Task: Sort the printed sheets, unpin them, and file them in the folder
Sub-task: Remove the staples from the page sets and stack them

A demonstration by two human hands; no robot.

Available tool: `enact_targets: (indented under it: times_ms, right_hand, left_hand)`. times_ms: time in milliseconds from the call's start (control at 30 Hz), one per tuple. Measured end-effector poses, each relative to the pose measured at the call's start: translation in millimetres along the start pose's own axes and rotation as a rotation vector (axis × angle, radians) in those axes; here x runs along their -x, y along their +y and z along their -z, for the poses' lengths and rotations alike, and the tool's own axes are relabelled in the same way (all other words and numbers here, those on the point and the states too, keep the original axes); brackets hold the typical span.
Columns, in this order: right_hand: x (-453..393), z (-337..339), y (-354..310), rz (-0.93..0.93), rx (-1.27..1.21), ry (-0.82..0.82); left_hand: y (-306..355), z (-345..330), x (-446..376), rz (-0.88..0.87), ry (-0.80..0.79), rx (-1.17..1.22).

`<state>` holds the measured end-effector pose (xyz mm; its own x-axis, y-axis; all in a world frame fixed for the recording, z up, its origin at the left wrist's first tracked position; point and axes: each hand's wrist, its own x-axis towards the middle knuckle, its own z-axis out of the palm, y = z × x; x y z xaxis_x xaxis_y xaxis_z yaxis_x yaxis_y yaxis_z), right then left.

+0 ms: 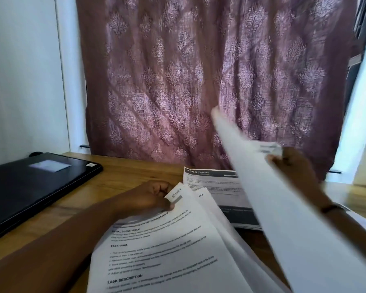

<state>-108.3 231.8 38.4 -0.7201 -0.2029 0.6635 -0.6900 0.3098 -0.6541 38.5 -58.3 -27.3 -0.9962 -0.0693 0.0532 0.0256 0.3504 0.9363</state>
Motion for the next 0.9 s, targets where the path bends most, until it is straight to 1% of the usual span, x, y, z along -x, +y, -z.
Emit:
enact_targets:
  times_ms: [67, 133, 167, 200, 233, 267, 333, 400, 433, 500, 567, 633, 700, 833, 900]
  right_hand:
    - [10.8, -12.9, -4.8, 0.052, 0.045, -0.035]
    - [27.0, -29.5, -14.7, 0.097, -0.023, -0.118]
    - [28.7, -34.7, -12.3, 0.112, -0.08, -0.153]
    - [35.7, -37.9, -22.3, 0.131, -0.07, -0.193]
    - [36.5, -40.9, -21.9, 0.133, -0.081, -0.219]
    - [39.3, -42.9, -25.2, 0.103, -0.093, -0.257]
    - [51.4, -50.7, -32.9, 0.049, -0.169, -0.355]
    - [58.7, -59.5, -33.6, -0.035, -0.273, -0.44]
    - [61.4, -62.8, -33.6, -0.083, -0.32, -0.467]
    - [66.0, -65.6, -38.5, -0.164, -0.411, -0.514]
    - [69.9, -66.2, -43.1, -0.228, -0.467, -0.555]
    - [72.6, -67.0, -45.6, -0.246, -0.43, -0.547]
    - [73.5, -69.8, -44.2, -0.226, -0.317, -0.483]
    - [77.7, -77.7, -44.8, -0.102, -0.063, -0.333]
    - [81.7, -79.8, -48.7, -0.026, 0.023, -0.29]
  left_hand:
    - [5.0, -5.1, 4.0, -0.026, 0.009, -0.011]
    - [11.2, -9.1, 7.1, -0.066, 0.036, -0.105]
    - [5.4, -4.0, 5.9, -0.049, 0.055, -0.16]
    - [-13.2, 10.4, -1.7, -0.005, 0.08, -0.203]
    - [-24.1, 19.9, -3.1, 0.07, 0.164, -0.231]
    - [-40.6, 34.8, -9.7, 0.141, 0.207, -0.264]
    - [-64.8, 54.3, -24.3, 0.195, 0.188, -0.261]
    - [-29.3, 34.8, -10.1, 0.15, 0.071, -0.203]
    - [-10.6, 23.7, -6.6, 0.108, 0.042, -0.153]
    - [5.9, 13.3, -2.5, 0.101, 0.005, -0.04]
    - [2.1, 14.3, -2.3, 0.123, 0.015, 0.088]
    - [0.4, 12.7, -1.2, 0.155, 0.018, 0.108]
    - [3.6, 11.2, 1.4, 0.133, -0.043, 0.09]
    - [7.3, 13.3, 5.1, 0.13, -0.1, 0.042]
    - [9.4, 12.4, 7.7, 0.137, -0.104, 0.016]
